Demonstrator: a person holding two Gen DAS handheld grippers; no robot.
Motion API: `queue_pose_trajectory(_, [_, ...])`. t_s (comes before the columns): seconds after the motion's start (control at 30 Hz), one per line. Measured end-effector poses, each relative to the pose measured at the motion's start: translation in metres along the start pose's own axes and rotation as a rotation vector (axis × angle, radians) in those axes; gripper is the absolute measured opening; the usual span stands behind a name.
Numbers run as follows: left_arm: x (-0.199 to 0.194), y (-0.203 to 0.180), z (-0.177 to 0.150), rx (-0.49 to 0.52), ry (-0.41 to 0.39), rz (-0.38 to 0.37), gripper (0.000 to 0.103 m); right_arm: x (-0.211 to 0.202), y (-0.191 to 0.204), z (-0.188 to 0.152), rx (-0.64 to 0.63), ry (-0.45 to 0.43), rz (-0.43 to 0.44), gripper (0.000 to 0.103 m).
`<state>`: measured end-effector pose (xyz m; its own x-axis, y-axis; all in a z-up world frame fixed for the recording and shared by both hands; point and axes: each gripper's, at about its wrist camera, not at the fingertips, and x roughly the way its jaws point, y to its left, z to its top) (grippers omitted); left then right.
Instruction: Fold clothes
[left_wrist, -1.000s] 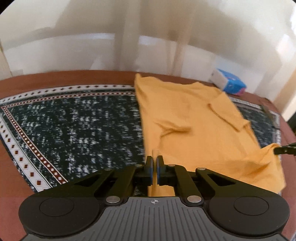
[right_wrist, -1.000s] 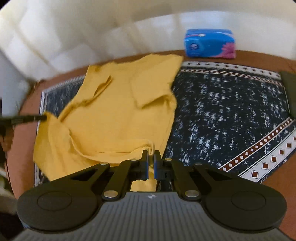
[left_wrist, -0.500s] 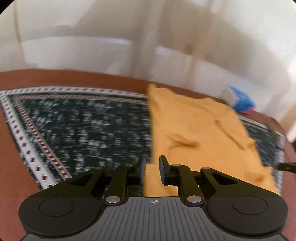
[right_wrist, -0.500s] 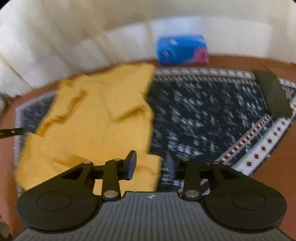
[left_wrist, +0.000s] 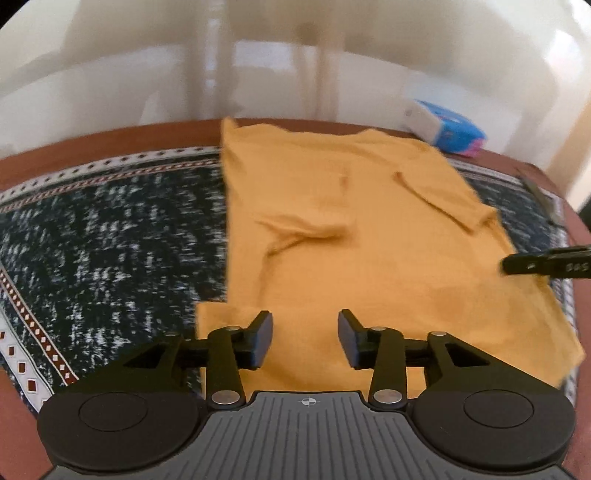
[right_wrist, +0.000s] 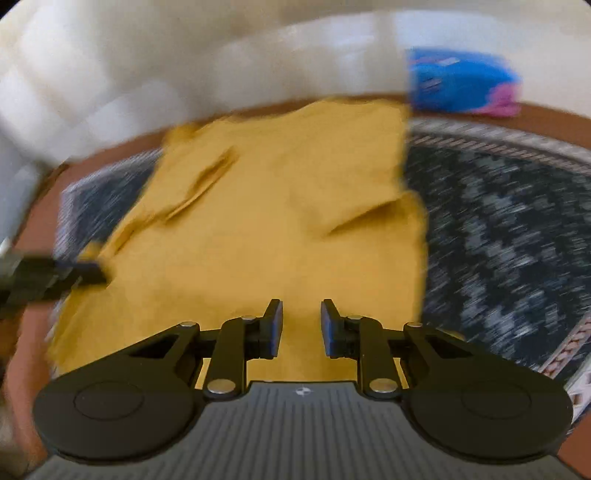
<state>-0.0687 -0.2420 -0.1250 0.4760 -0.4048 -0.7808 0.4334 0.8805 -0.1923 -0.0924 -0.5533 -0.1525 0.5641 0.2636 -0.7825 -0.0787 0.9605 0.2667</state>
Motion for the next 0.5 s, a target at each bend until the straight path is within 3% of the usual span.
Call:
queue_pose_trajectory(0.13, [-0.018, 0.010, -0.012, -0.042, 0.000, 0.014, 0.059, -0.022, -0.011, 0.005, 0.053, -0.057, 0.007, 0.028])
queue_pose_trajectory(0.27, [-0.036, 0.019, -0.023, -0.084, 0.000, 0.029, 0.064, -0.062, -0.015, -0.012, 0.056, -0.086, 0.033, 0.033])
queue_pose_trajectory(0.37, [-0.049, 0.026, -0.032, -0.116, 0.000, 0.039, 0.064, -0.080, -0.022, -0.038, 0.106, -0.059, 0.038, 0.039])
queue_pose_trajectory(0.5, [-0.050, 0.016, -0.061, -0.112, 0.054, 0.028, 0.064, -0.086, -0.021, -0.072, 0.128, -0.002, 0.005, 0.039])
